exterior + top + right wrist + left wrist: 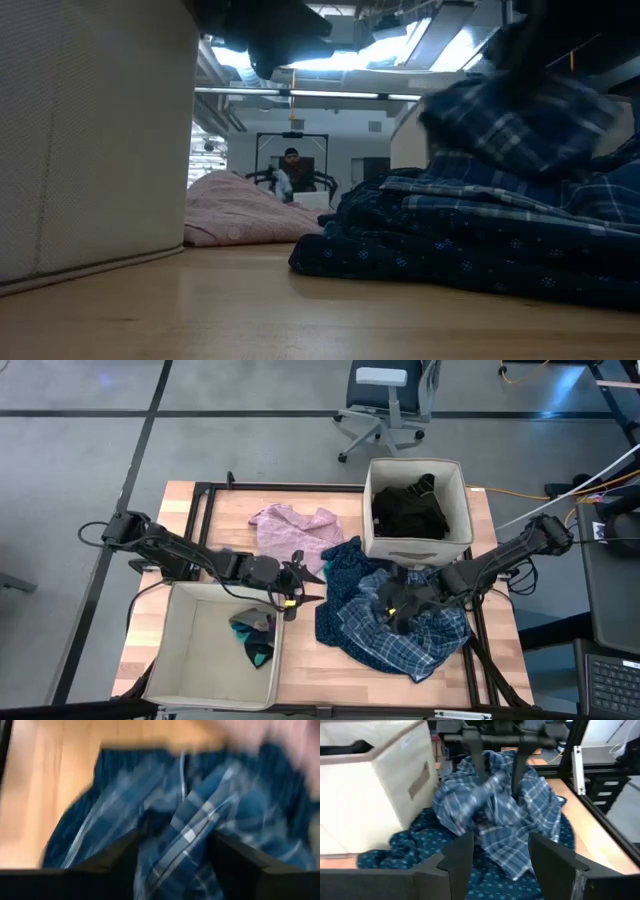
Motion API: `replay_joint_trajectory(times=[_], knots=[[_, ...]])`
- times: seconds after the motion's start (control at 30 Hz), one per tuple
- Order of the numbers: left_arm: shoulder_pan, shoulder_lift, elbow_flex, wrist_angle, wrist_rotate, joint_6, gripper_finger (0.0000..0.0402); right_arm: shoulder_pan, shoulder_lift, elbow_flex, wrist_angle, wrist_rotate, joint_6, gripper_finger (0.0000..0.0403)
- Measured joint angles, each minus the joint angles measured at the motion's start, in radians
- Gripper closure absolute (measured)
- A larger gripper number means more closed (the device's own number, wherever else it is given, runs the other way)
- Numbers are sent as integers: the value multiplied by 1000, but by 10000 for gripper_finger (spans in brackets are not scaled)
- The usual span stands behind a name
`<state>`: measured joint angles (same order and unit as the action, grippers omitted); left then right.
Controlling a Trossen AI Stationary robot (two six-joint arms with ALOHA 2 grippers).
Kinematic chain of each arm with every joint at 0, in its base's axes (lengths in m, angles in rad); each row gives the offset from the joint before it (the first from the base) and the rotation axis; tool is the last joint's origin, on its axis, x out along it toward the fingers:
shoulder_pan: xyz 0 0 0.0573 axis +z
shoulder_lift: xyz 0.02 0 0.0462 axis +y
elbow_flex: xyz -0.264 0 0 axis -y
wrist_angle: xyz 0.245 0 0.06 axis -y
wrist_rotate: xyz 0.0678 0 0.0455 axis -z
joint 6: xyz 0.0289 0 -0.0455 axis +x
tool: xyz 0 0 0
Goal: Sort clothes
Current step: Put the blue checkered shirt into the bottom white laundry organizer
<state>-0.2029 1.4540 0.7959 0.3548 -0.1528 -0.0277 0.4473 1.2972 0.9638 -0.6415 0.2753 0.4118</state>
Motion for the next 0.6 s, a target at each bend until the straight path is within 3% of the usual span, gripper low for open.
replay_joint_trajectory(times=[0.13, 0.27, 0.33, 0.43, 0.6], knots=[[-16, 0, 0, -17, 0, -25, 222, 35, -1, 74, -267, -183, 256, 109], [-27, 0, 0, -26, -14, -30, 222, 131, 0, 62, -340, -228, 425, 72], [-27, 0, 0, -31, -18, -42, 222, 176, 2, 41, -331, -212, 487, 64], [-27, 0, 0, -31, -19, -49, 222, 243, 3, -11, -304, -101, 561, 61], [-27, 0, 0, -31, -19, -51, 222, 273, 20, -157, -134, 11, 594, 67]])
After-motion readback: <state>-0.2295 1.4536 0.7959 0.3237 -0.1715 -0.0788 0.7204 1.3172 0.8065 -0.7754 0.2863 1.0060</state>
